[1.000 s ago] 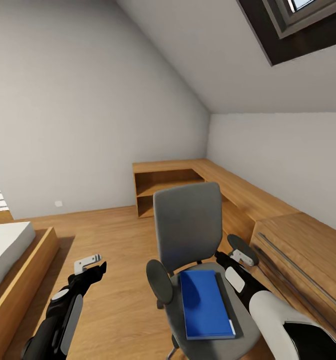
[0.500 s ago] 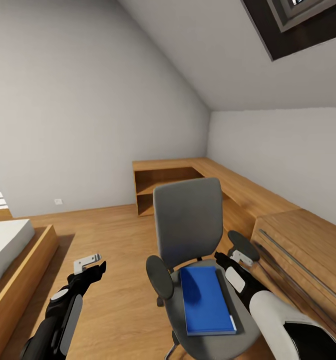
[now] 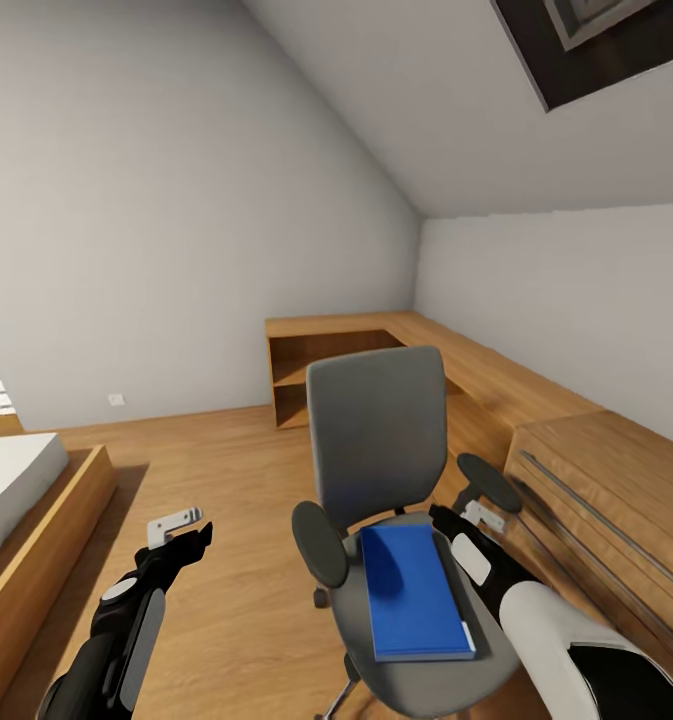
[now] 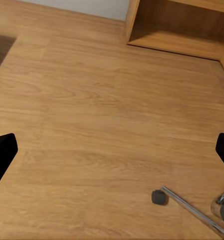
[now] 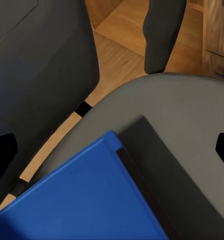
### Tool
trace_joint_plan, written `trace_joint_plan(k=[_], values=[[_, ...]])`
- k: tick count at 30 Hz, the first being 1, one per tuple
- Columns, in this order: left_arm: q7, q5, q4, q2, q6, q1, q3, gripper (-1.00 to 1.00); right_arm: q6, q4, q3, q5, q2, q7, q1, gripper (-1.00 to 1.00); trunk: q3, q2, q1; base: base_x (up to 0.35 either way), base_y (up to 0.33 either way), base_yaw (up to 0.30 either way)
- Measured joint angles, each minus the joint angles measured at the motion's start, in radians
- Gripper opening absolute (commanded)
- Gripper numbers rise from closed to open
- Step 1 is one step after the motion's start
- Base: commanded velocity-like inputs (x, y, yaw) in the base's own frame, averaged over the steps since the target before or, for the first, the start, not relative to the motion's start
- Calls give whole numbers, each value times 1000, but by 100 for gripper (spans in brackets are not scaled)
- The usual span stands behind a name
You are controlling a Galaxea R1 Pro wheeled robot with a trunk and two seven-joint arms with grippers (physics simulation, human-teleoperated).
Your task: In the bedroom, organize the workspace by keeping the computer under the desk, ensuring the monitor is on the desk, placing the keyboard on the desk next to the monitor, placing the mouse on the desk next to the keyboard, moving the folder from the swivel chair onto the desk next to the mouse, stacking the notebook on top of the folder with the pen on top of the notebook, and positioning the swivel chair next to the desk.
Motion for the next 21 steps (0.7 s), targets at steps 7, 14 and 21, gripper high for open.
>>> trace_joint_plan(k=[7,14,21], values=[[0,-3,4,1,-1,0,1,100,7,0,1,1,0,0,0,100,-22,-49,27,0,0,0],[1,-4,7,1,-1,0,1,100,9,1,2,1,0,0,0,100,-44,-98,54,0,0,0],[1,-5,10,1,-2,0,0,100,10,-1,4,5,0,-2,0,100,-44,-98,54,0,0,0]])
